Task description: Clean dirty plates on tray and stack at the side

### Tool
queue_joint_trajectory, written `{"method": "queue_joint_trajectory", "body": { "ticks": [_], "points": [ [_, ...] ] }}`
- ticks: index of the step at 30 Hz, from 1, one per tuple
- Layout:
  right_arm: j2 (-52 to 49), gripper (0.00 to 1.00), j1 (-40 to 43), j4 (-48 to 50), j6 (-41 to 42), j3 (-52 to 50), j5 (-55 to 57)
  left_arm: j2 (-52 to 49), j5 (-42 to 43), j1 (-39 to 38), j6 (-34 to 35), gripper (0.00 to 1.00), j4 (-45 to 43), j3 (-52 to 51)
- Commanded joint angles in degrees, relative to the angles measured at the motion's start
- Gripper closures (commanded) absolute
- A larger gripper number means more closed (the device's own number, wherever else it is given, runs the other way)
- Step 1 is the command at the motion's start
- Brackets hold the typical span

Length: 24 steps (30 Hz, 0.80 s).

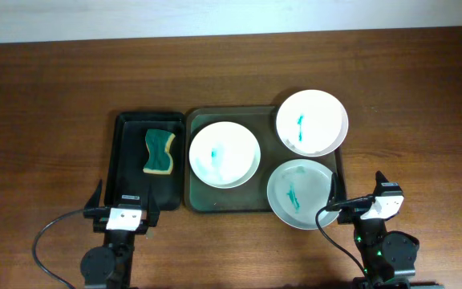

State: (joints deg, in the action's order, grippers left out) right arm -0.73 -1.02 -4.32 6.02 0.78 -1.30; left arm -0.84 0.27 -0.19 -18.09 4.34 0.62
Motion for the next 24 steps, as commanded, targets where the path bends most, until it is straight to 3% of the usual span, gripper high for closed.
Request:
{"method": "queue_joint_trajectory", "body": {
  "ticks": [1,10,16,24],
  "points": [
    [0.4,0.02,-0.5,-0.1,0.4,-0.5,0.5,0.4,1.5,0.5,-0.9,0.01,0.0,-0.1],
    [0.4,0.02,-0.5,0.0,0.4,-0.5,0.3,0.4,1.5,0.5,-0.9,0.01,-1.1,0.0],
    [0.3,0.02,-0.5,0.5,0.4,2.7,0.3,-1.4,1.5,0.5,-0.9,0.01,0.0,5.4],
    [-9.6,0.02,-0.5,0.0,0.4,15.9,-2.1,-19.3,1.6,0.5,-0.9,0.01,6.3,23.5]
  ]
}}
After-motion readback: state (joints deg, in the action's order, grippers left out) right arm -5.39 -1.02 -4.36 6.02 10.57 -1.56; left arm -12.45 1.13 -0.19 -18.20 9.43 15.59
